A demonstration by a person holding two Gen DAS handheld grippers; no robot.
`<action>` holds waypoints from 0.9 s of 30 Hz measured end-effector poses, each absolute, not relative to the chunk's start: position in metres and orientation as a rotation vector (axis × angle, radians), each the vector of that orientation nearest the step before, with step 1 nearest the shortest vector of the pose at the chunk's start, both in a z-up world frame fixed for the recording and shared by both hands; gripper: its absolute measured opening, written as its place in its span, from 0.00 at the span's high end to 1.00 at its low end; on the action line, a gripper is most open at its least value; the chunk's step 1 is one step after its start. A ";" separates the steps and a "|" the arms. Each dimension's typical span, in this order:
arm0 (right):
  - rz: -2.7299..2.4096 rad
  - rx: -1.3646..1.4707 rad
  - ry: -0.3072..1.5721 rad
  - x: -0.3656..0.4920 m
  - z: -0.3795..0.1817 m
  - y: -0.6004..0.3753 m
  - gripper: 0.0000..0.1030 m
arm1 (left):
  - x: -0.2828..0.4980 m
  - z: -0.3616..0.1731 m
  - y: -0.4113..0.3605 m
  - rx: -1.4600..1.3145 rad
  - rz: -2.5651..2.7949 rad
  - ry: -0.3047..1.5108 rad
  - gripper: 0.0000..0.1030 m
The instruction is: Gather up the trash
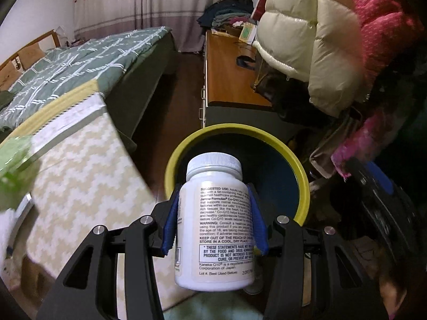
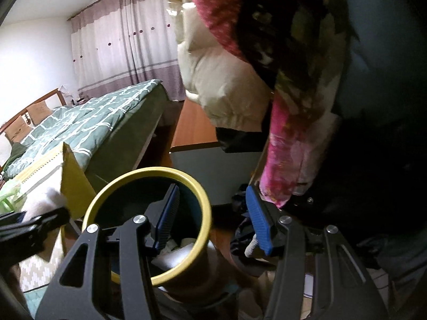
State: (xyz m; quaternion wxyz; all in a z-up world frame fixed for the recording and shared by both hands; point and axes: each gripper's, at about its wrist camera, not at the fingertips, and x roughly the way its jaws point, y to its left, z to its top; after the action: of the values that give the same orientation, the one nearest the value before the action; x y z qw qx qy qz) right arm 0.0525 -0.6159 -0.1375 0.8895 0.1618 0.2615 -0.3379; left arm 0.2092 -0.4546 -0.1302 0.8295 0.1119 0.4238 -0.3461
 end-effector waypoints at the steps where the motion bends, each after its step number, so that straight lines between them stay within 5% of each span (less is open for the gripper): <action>1: -0.704 0.341 0.546 0.052 -0.139 -0.619 0.51 | 0.213 -0.133 -0.463 0.242 -0.735 0.902 0.55; 4: -0.709 0.350 0.555 0.052 -0.143 -0.623 0.49 | 0.218 -0.137 -0.477 0.247 -0.727 0.898 0.50; 6: -0.710 0.353 0.558 0.052 -0.145 -0.624 0.46 | 0.221 -0.135 -0.484 0.243 -0.719 0.878 0.24; 16: -0.660 0.333 0.584 0.066 -0.147 -0.605 0.46 | 0.206 -0.069 -0.401 0.097 -0.684 0.697 0.13; 27: -0.534 0.238 0.588 0.104 -0.130 -0.531 0.44 | 0.187 -0.030 -0.210 -0.035 -0.404 0.576 0.08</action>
State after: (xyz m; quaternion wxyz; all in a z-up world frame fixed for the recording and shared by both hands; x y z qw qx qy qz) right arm 0.1035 -0.5309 -0.1298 0.9152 0.1158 0.2857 -0.2596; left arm 0.1870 -0.2099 -0.0302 0.9386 -0.0169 0.2823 -0.1978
